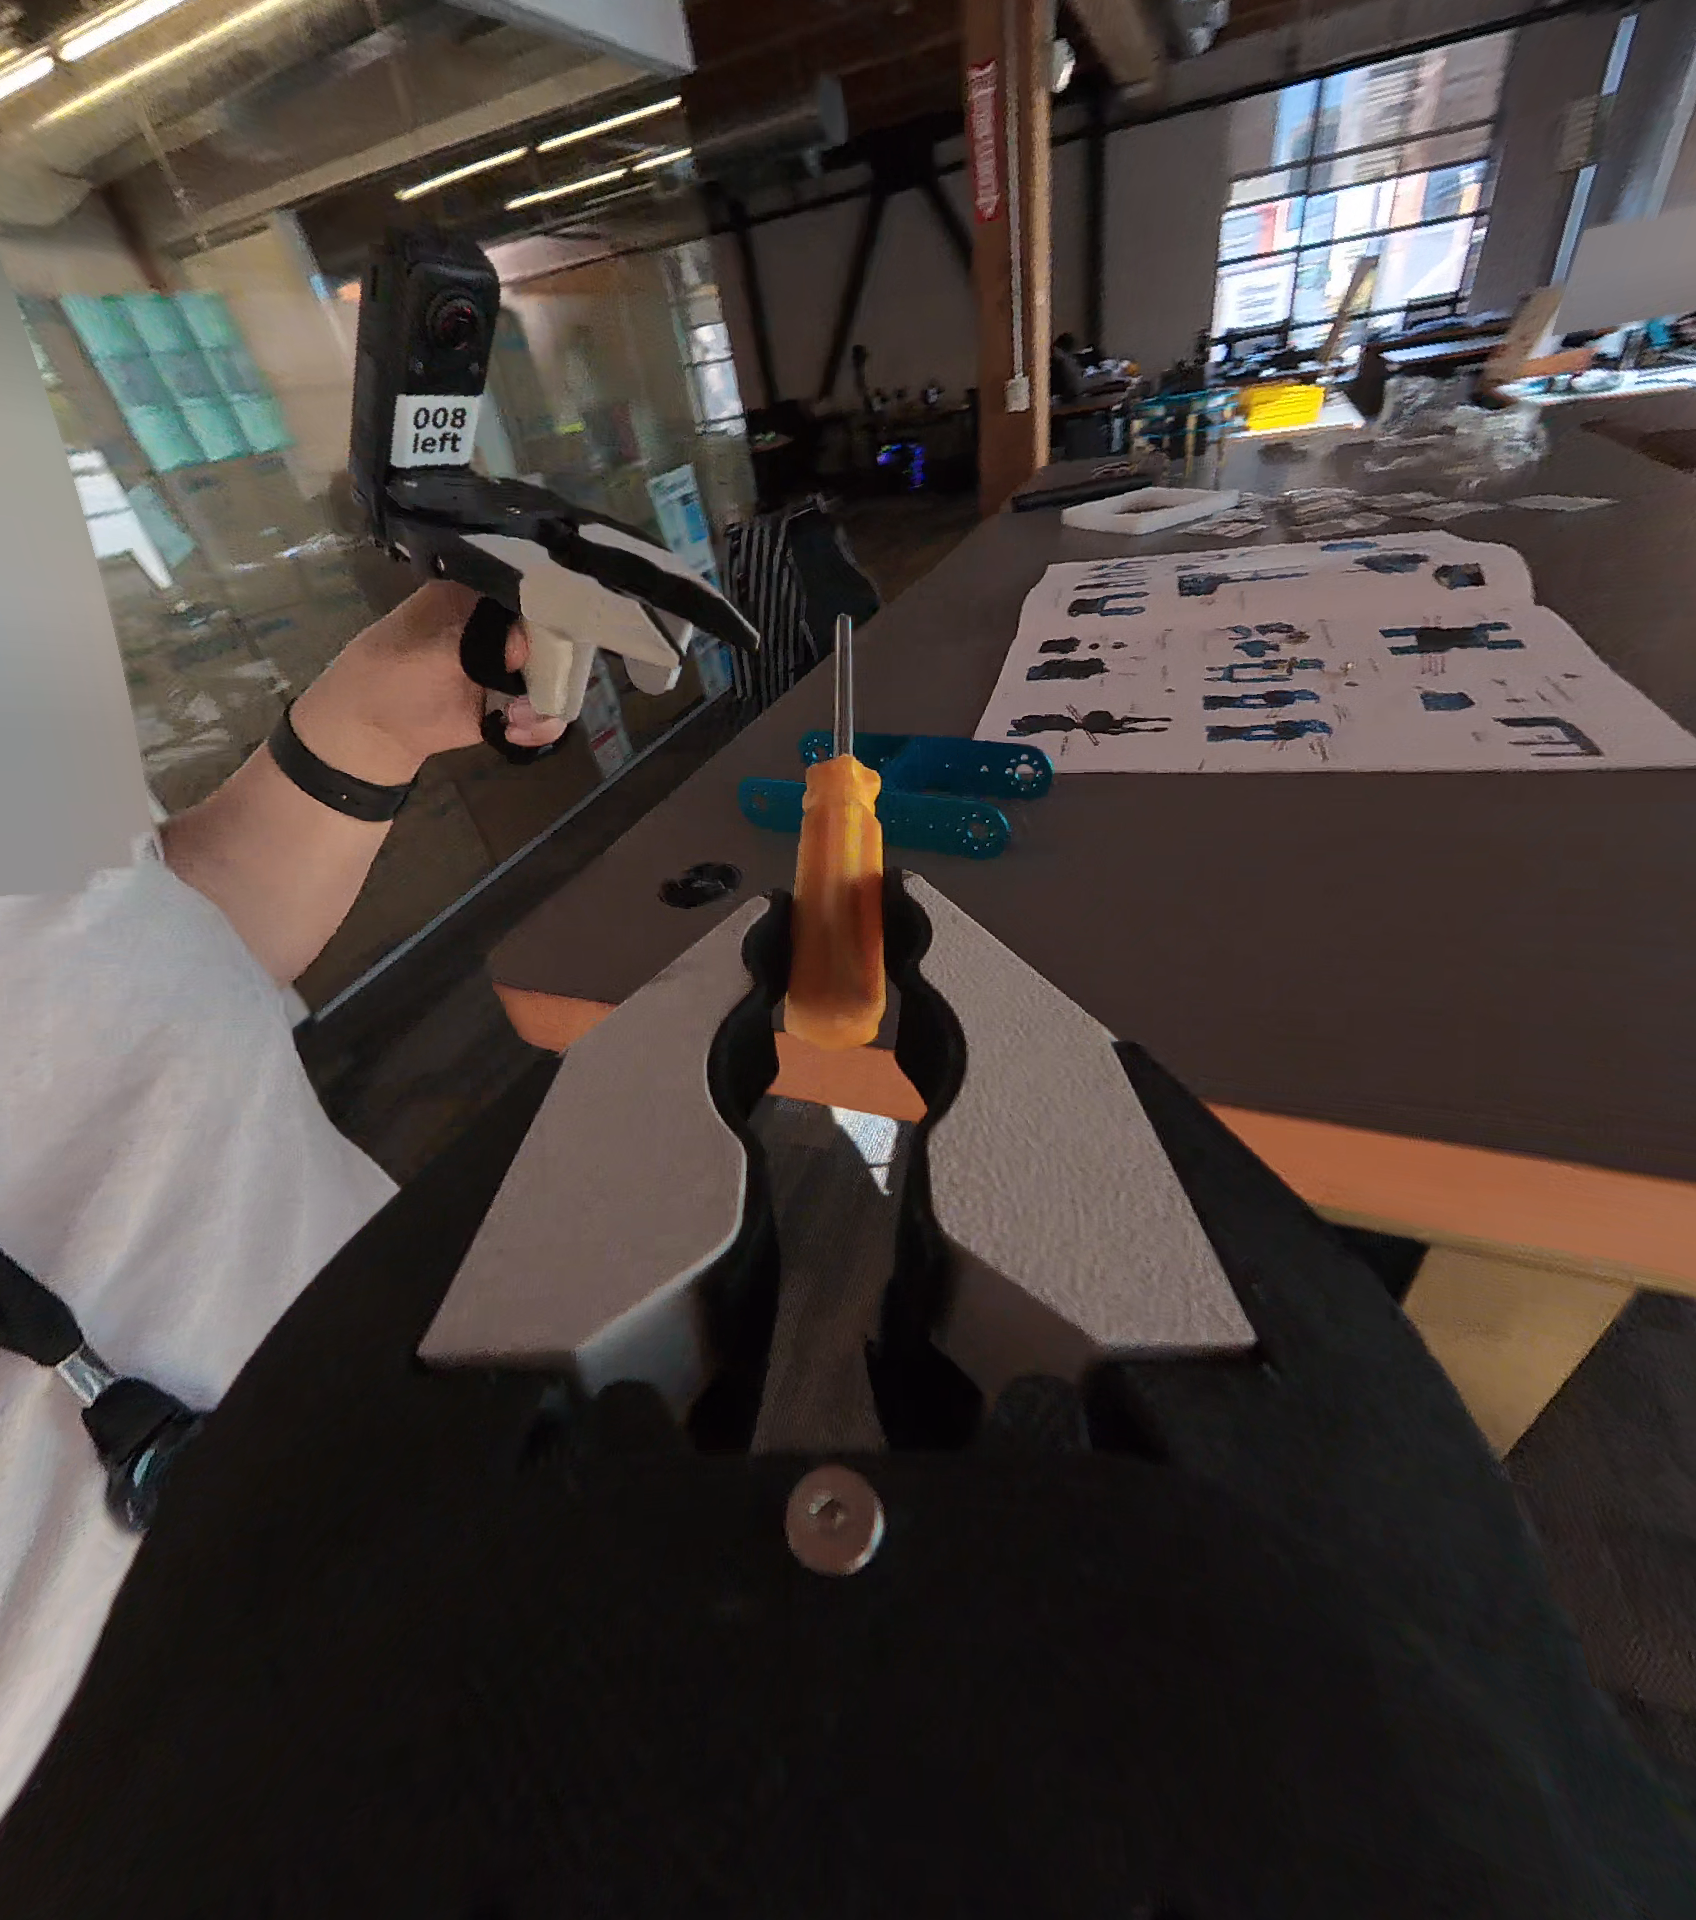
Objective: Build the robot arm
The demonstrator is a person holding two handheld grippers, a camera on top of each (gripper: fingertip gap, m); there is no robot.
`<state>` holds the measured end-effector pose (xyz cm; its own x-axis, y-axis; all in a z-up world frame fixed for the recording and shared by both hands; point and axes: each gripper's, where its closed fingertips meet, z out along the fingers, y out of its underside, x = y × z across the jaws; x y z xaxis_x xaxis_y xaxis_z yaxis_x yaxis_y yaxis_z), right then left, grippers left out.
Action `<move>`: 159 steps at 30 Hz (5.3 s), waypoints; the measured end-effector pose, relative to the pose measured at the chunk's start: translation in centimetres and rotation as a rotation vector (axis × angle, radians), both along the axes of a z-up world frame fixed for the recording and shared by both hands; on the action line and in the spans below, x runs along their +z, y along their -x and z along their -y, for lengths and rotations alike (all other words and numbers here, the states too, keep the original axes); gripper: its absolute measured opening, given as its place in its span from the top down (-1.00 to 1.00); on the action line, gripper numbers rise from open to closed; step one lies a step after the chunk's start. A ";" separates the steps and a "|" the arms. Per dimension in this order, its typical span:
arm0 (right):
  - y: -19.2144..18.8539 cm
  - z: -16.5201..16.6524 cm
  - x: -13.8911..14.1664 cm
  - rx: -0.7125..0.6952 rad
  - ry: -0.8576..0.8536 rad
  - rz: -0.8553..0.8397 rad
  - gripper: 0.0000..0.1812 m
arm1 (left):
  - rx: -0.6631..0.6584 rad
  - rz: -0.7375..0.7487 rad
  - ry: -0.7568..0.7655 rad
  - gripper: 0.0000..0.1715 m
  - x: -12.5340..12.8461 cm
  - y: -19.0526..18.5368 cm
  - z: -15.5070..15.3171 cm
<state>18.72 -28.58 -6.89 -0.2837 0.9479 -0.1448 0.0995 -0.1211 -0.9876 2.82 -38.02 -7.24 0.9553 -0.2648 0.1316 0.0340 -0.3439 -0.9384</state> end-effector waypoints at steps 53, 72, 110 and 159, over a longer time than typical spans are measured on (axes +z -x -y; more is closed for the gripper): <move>15.7 -5.5 -5.1 1.045 -0.488 0.081 0.82 | 0.217 0.135 0.238 0.61 -6.3 1.4 -4.0; 15.8 -5.4 -5.0 1.060 -0.476 0.084 0.82 | 0.128 -0.033 0.315 0.83 -6.9 2.8 -3.8; 15.9 -5.3 -8.3 1.171 -0.309 0.581 0.80 | -0.001 -0.029 0.313 0.97 -7.5 2.0 -4.5; 16.5 -4.8 -6.5 1.219 0.268 0.983 0.79 | 0.011 -0.218 0.412 0.84 -6.8 0.6 -13.5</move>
<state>2.23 -23.74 -13.38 -0.5205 0.1504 -0.8405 0.8225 0.3525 -0.4463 2.17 -24.53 -14.01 0.9748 -0.2222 0.0196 -0.1430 -0.6901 -0.7094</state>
